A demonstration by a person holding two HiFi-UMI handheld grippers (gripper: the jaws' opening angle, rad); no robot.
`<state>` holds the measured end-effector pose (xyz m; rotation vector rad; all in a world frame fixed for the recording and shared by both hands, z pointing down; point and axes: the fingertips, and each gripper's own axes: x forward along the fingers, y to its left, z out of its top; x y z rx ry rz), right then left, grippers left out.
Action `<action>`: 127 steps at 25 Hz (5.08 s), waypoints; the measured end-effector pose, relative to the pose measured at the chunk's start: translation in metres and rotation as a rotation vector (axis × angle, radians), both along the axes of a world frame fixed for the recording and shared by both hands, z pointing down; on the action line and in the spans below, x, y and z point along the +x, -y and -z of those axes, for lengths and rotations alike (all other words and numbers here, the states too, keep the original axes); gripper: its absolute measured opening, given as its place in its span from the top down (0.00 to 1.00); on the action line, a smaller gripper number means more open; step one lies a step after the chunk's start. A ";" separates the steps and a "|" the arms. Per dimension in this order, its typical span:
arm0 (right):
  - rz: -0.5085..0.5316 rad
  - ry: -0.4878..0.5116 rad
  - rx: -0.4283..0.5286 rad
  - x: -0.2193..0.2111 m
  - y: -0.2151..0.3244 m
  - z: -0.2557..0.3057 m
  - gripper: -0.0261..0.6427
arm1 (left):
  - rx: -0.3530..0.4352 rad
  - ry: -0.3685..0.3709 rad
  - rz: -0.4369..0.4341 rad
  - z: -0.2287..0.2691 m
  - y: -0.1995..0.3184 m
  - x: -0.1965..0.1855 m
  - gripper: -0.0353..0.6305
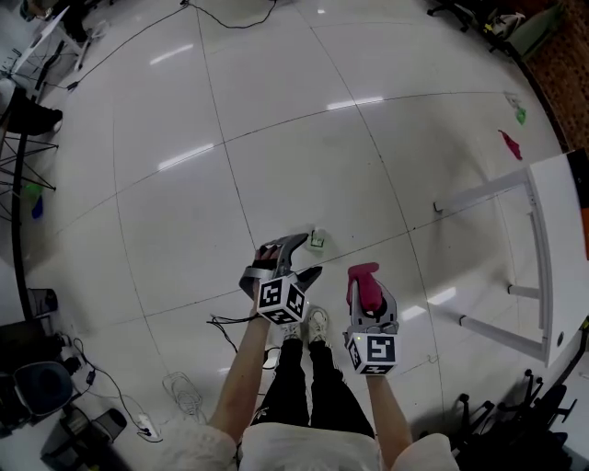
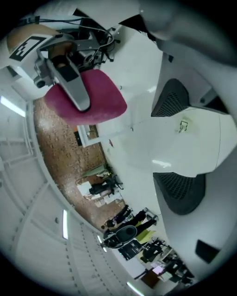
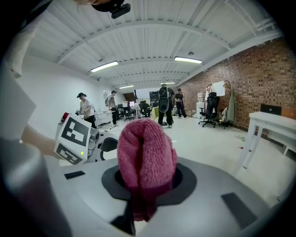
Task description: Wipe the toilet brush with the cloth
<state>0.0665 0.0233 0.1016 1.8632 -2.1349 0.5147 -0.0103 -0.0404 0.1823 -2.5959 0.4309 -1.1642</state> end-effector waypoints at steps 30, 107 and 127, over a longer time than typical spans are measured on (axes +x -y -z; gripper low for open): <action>0.037 0.053 -0.151 0.088 0.044 -0.178 0.86 | -0.788 -0.588 0.276 -0.200 0.056 0.050 0.38; 0.834 -0.145 0.492 -0.057 0.044 0.269 0.86 | 0.006 -0.759 -0.161 0.404 -0.020 0.028 0.81; 0.835 -0.039 0.306 -0.093 0.069 0.223 0.86 | 0.011 -1.012 -0.088 0.458 0.007 -0.015 0.81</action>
